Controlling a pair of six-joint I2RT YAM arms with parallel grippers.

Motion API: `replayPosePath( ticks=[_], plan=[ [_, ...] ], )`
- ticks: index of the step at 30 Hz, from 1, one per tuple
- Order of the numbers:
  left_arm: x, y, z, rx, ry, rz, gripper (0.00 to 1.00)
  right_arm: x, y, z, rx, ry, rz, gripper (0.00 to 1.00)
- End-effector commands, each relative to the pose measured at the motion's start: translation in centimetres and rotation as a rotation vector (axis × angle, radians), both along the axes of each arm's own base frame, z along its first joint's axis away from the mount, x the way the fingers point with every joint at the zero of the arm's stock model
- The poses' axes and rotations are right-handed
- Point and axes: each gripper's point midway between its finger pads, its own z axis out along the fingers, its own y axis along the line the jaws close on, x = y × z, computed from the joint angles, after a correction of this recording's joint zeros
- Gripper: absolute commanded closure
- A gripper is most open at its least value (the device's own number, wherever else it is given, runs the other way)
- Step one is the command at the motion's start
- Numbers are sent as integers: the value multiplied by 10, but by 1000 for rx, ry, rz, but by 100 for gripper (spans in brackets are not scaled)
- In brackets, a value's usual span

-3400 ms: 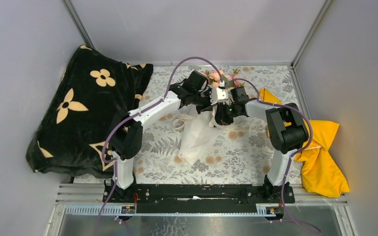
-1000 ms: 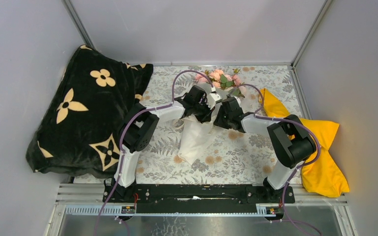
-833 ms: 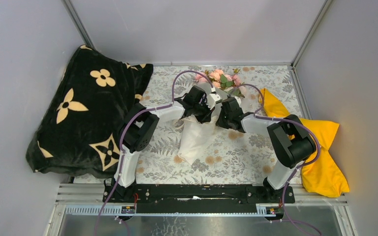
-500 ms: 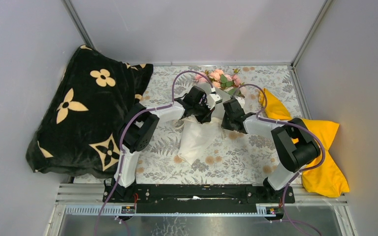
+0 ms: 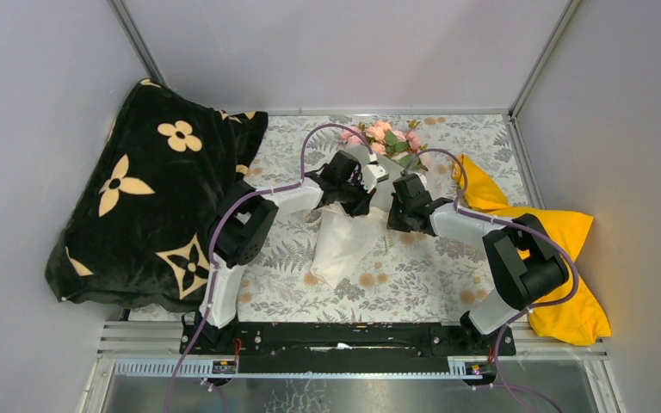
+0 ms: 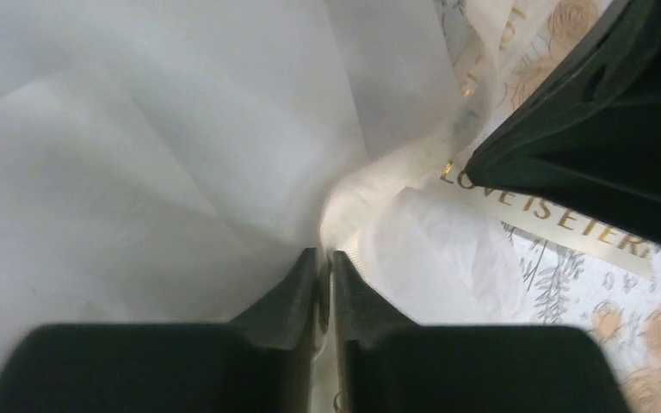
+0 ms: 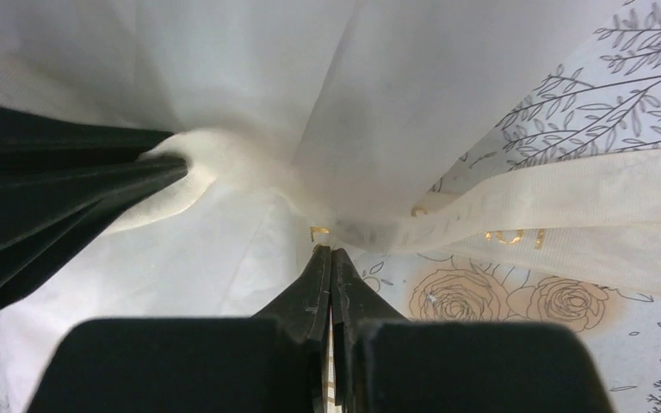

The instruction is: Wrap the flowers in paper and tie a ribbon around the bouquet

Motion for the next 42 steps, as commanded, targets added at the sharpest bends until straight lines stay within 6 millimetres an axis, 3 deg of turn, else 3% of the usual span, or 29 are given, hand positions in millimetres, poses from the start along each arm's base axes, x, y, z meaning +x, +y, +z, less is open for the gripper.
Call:
replayPosePath(
  ticks=[1, 6, 9, 12, 15, 18, 21, 24, 27, 29, 32, 36, 40, 42],
  plan=[
    [4, -9, 39, -39, -51, -25, 71, -12, 7, 11, 23, 11, 87, 100],
    [7, -8, 89, -51, -55, 7, 38, -25, 2, -6, 2, 65, 110, 100],
    [15, 2, 102, -44, -45, 86, 31, -27, 1, -7, 0, 66, 111, 100],
    [37, 27, 101, -50, 3, 247, 27, -27, -1, -6, -6, 62, 116, 100],
    [64, 60, 86, -57, 35, 436, 20, -28, -2, -6, -11, 60, 121, 100],
    [80, 81, 66, -36, 55, 512, 17, -28, -2, -6, -16, 66, 129, 100],
    [90, 99, 54, -48, 111, 564, 22, -28, -3, -5, -20, 62, 131, 100],
    [104, 117, 45, -10, 53, 577, 47, -28, -4, -6, -20, 65, 131, 100],
    [95, 116, 34, 60, -35, 371, 50, -28, -4, -5, -19, 64, 134, 100],
    [77, 114, 26, 112, -110, 174, 49, -28, -4, -4, -19, 62, 133, 100],
    [69, 123, 25, 211, -307, -49, 46, -27, -5, -4, -20, 60, 133, 100],
    [63, 122, 23, 256, -463, -241, 42, -29, 0, -3, 1, 67, 147, 100],
    [44, 112, 10, 279, -441, -386, 33, -30, -1, -1, 4, 64, 146, 100],
    [44, 109, 5, 293, -448, -405, 28, -28, 0, 0, 9, 57, 143, 100]
  ],
)
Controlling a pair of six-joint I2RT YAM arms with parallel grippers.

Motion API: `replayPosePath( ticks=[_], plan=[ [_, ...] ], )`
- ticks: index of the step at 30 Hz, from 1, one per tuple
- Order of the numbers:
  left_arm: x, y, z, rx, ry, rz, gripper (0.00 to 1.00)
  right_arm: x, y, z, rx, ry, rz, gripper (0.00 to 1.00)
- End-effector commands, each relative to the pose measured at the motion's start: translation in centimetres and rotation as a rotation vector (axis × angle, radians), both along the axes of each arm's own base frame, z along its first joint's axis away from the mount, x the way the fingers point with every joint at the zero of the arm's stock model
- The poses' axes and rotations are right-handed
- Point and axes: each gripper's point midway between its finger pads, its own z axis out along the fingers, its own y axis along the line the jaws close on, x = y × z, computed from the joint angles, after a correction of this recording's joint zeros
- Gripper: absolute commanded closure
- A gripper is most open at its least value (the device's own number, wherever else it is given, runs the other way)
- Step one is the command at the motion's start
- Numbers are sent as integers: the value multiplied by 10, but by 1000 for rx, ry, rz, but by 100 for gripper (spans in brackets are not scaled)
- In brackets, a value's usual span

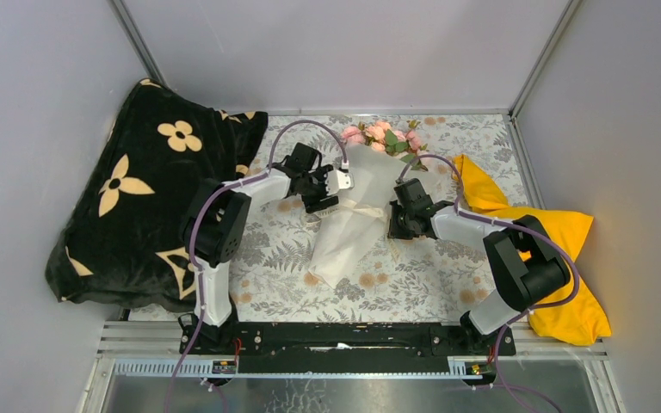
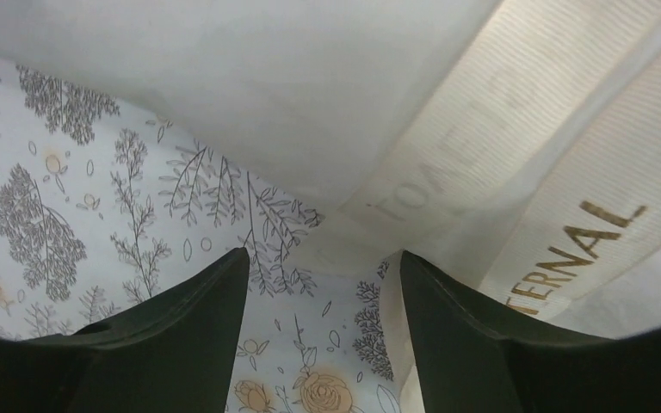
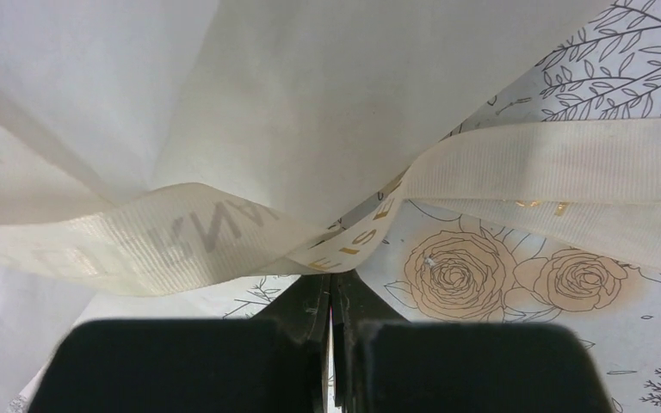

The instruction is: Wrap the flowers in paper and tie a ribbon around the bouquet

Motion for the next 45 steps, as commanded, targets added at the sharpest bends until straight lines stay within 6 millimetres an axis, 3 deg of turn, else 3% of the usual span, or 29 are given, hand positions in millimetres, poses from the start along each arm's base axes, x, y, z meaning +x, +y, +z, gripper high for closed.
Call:
replayPosePath(
  ticks=[1, 7, 11, 13, 16, 17, 25, 34, 40, 45],
  plan=[
    [2, -21, 9, 28, -111, -189, 27, 1, 0, 12, 19, -23, 8, 100],
    [12, -33, 5, 35, -117, -177, 28, 1, 1, 16, 21, -28, 21, 100],
    [8, -39, 3, 13, -111, -206, 38, -2, -1, 17, 19, -26, 25, 100],
    [2, -42, 1, 3, -101, -233, 55, -3, -2, 18, 20, -26, 23, 100],
    [-5, -45, 3, -3, -95, -257, 92, -4, -4, 21, 22, -29, 22, 100],
    [-6, -46, 7, -13, -96, -252, 100, -4, -6, 23, 22, -31, 18, 100],
    [13, -30, 38, -47, -141, -117, 100, -8, -24, 40, 14, -50, -8, 100],
    [35, -2, 46, -40, -162, 33, 100, -32, -42, 60, -2, -25, 6, 100],
    [59, 24, 42, 1, -201, 185, 100, -55, -41, 65, 19, 44, 45, 100],
    [62, 39, 43, -5, -171, 278, 100, -49, -22, 96, 128, -32, 113, 100]
  ],
)
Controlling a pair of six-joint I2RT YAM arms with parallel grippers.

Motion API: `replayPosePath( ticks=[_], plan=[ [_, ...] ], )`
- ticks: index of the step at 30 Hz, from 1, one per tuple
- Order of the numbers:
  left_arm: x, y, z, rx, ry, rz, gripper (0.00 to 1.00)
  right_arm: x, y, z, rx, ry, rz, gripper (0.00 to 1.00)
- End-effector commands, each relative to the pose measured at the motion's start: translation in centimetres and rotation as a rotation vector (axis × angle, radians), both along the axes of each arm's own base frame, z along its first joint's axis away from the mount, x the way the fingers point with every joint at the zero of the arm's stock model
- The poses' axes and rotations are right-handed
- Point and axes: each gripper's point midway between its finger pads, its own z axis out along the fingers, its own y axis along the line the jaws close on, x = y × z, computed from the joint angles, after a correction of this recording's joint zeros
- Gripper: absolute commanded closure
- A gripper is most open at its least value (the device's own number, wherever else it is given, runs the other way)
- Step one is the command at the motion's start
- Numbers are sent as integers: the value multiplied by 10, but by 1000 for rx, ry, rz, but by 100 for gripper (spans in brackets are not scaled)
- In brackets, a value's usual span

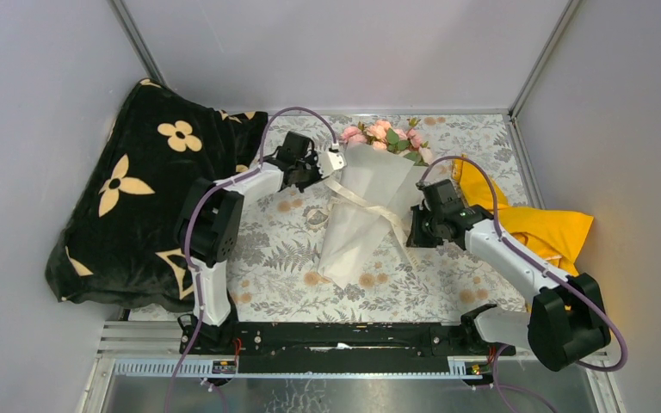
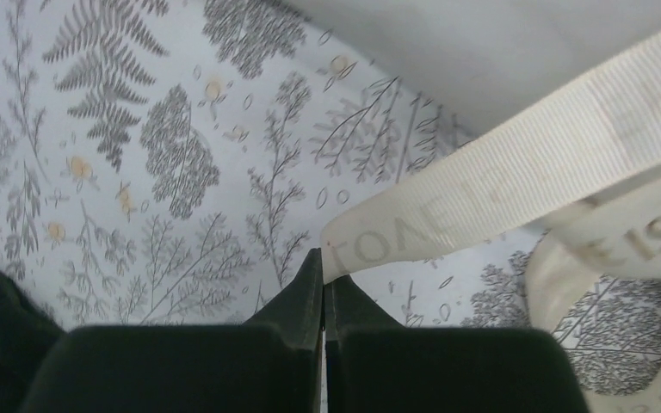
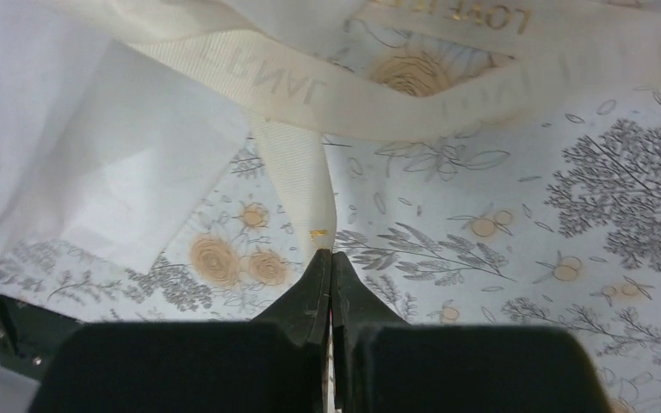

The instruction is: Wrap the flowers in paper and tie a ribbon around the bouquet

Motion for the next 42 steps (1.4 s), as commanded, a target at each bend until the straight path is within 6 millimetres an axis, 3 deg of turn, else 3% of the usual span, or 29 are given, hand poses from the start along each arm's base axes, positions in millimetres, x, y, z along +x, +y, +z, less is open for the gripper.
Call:
replayPosePath(
  ticks=[1, 8, 12, 17, 20, 24, 36, 42],
  plan=[
    [14, 12, 15, -47, -29, 126, 100, 7, 27, 45, 154, -94, 95, 100],
    [-13, -5, 18, -126, 110, 253, 100, 18, 78, 121, 404, -305, 318, 100],
    [-34, -24, 17, -128, 202, 274, 100, 27, 108, 176, 552, -423, 439, 100],
    [-38, -35, 30, -159, 209, 306, 100, 42, 127, 246, 675, -578, 481, 100],
    [-38, -38, 37, -177, 214, 309, 100, 53, 131, 277, 710, -668, 480, 100],
    [-41, -40, 37, -183, 222, 301, 100, 63, 133, 285, 722, -703, 459, 100],
    [-47, -43, 39, -191, 235, 289, 100, 76, 135, 273, 706, -684, 419, 100],
    [-56, -53, 39, -193, 250, 262, 100, 82, 136, 268, 701, -669, 404, 100]
  ],
)
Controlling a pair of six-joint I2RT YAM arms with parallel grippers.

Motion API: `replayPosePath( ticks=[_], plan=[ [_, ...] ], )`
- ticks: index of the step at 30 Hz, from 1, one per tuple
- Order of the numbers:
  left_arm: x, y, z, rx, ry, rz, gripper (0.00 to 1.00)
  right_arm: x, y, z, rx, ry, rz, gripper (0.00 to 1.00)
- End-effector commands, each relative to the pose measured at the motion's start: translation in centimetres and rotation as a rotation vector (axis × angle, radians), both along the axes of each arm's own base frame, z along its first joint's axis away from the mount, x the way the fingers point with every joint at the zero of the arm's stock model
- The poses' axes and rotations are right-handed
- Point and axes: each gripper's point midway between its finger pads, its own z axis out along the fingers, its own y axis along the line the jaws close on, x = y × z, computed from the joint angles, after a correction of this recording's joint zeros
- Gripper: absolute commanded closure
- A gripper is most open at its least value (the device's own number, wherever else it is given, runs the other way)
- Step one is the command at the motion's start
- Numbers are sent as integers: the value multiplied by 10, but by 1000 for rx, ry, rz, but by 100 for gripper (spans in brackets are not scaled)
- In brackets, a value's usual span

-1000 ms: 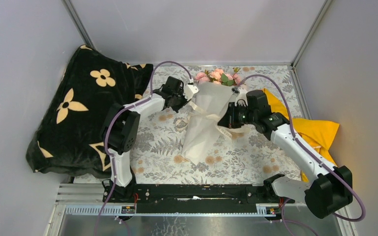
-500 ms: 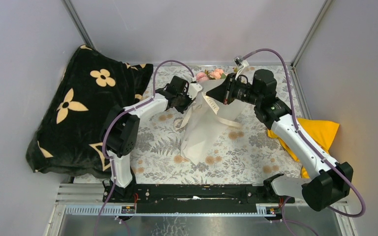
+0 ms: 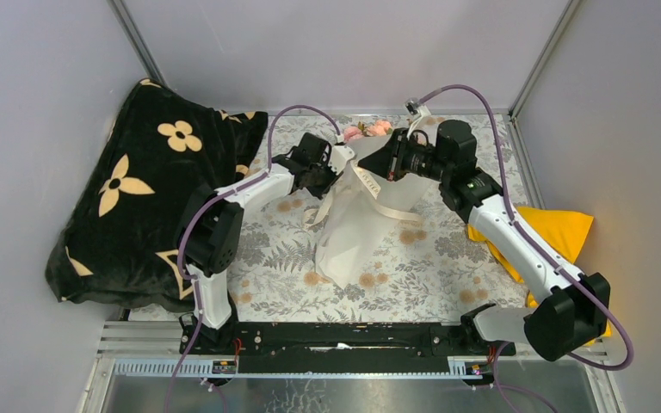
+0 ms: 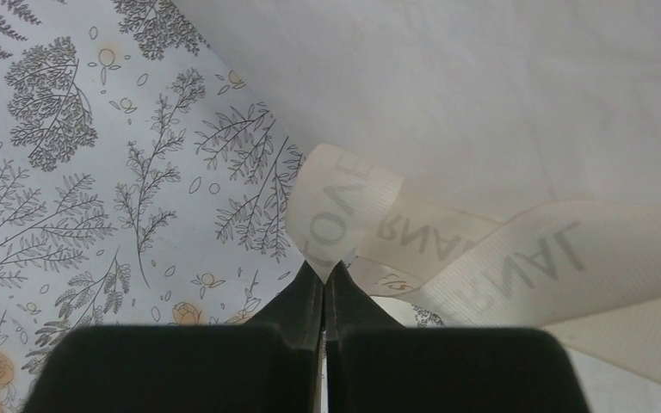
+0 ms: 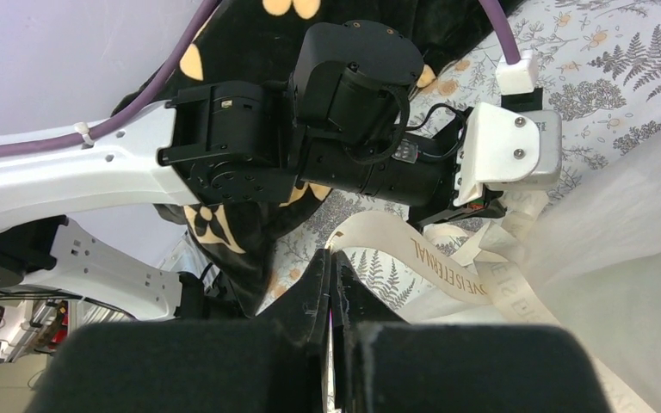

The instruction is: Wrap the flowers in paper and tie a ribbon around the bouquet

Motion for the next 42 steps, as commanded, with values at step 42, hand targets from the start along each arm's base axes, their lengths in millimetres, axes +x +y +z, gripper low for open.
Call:
replayPosePath(
  ticks=[42],
  plan=[
    [-55, 360, -47, 320, 36, 608, 100, 17, -447, -75, 61, 85, -1417, 100]
  ],
)
